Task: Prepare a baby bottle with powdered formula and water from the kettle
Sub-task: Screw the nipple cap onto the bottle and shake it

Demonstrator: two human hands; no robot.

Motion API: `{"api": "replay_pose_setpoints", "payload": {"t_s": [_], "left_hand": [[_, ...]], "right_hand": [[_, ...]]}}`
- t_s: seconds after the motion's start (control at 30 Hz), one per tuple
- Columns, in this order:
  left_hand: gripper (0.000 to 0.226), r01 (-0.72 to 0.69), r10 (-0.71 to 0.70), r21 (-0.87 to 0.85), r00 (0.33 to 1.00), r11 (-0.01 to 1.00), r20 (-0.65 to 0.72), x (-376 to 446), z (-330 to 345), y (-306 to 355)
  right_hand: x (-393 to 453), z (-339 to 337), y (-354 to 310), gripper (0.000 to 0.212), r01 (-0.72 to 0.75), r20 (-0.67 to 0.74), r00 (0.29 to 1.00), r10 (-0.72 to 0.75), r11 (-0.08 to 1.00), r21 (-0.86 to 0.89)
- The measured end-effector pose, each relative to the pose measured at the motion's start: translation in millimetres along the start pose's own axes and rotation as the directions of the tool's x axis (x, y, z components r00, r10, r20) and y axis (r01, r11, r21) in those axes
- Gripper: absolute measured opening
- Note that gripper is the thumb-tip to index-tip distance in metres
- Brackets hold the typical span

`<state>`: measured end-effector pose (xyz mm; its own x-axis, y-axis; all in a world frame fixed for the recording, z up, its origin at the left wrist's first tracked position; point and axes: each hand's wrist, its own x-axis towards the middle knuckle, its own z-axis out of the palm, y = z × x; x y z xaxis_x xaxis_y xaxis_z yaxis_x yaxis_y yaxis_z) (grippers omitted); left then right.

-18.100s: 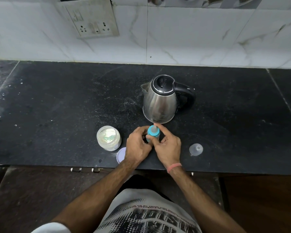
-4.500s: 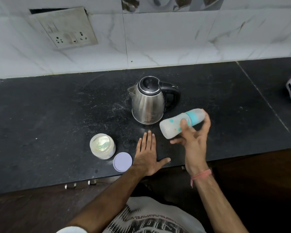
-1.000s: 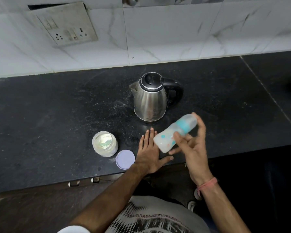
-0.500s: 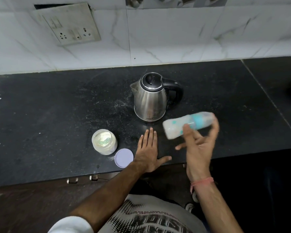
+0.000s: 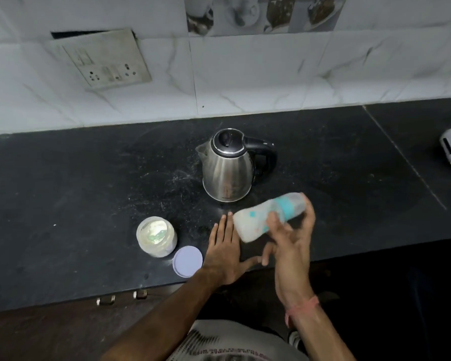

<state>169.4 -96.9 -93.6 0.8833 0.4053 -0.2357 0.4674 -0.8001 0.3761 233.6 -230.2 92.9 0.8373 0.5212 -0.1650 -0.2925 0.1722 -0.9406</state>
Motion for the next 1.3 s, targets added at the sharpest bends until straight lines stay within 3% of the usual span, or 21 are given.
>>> {"api": "replay_pose_setpoints", "payload": {"t_s": [0.13, 0.2, 0.27, 0.4, 0.5, 0.6, 0.73, 0.83, 0.97, 1.07, 1.2, 1.3], "left_hand": [[0.13, -0.003, 0.003, 0.003, 1.0, 1.0, 0.027, -1, -2, 2], [0.133, 0.015, -0.017, 0.058, 0.999, 0.998, 0.031, -2, -4, 3], [0.133, 0.018, -0.02, 0.058, 0.999, 0.998, 0.036, -3, -5, 5], [0.132, 0.031, -0.037, 0.081, 0.997, 0.996, 0.07, -4, -10, 8], [0.131, 0.034, -0.039, 0.091, 0.997, 0.995, 0.06, -4, -7, 9], [0.133, 0.032, -0.037, 0.076, 0.997, 0.997, 0.064, -3, -4, 7], [0.132, 0.042, -0.047, 0.1, 0.998, 0.994, 0.049, -2, -5, 8], [0.133, 0.039, -0.045, 0.106, 0.998, 0.994, 0.054, -3, -6, 9], [0.132, 0.034, -0.042, 0.111, 0.997, 0.993, 0.067, -1, -5, 8], [0.13, 0.028, -0.034, 0.087, 0.997, 0.996, 0.075, -2, -6, 7], [0.13, 0.032, -0.042, 0.124, 0.996, 0.992, 0.079, -3, -9, 10], [0.128, 0.031, -0.045, 0.139, 0.994, 0.99, 0.099, -4, -9, 11]], "right_hand": [[7, -11, -6, 0.077, 0.047, 0.035, 0.998, -0.045, 0.998, -0.043], [17, -22, -15, 0.068, 0.053, -0.103, 0.994, -0.047, 0.997, 0.053], [24, -32, -27, 0.065, 0.063, -0.145, 0.988, -0.057, 0.997, 0.037], [21, -34, -38, 0.08, 0.092, 0.075, 0.994, -0.082, 0.986, -0.142], [19, -25, -28, 0.076, 0.053, 0.032, 0.998, -0.05, 0.995, -0.084], [17, -23, -20, 0.077, 0.025, 0.118, 0.993, -0.014, 0.996, -0.09], [27, -38, -30, 0.069, 0.046, -0.033, 0.998, -0.047, 0.998, -0.047], [24, -41, -35, 0.077, 0.045, 0.102, 0.994, -0.032, 0.991, -0.124], [21, -35, -31, 0.068, -0.011, 0.047, 0.999, 0.011, 1.0, -0.011], [14, -26, -28, 0.079, 0.003, 0.168, 0.986, 0.014, 0.995, -0.101], [17, -29, -27, 0.069, -0.025, 0.016, 1.0, 0.025, 0.999, 0.022], [16, -32, -25, 0.077, -0.007, 0.142, 0.99, 0.028, 0.99, -0.144]]}}
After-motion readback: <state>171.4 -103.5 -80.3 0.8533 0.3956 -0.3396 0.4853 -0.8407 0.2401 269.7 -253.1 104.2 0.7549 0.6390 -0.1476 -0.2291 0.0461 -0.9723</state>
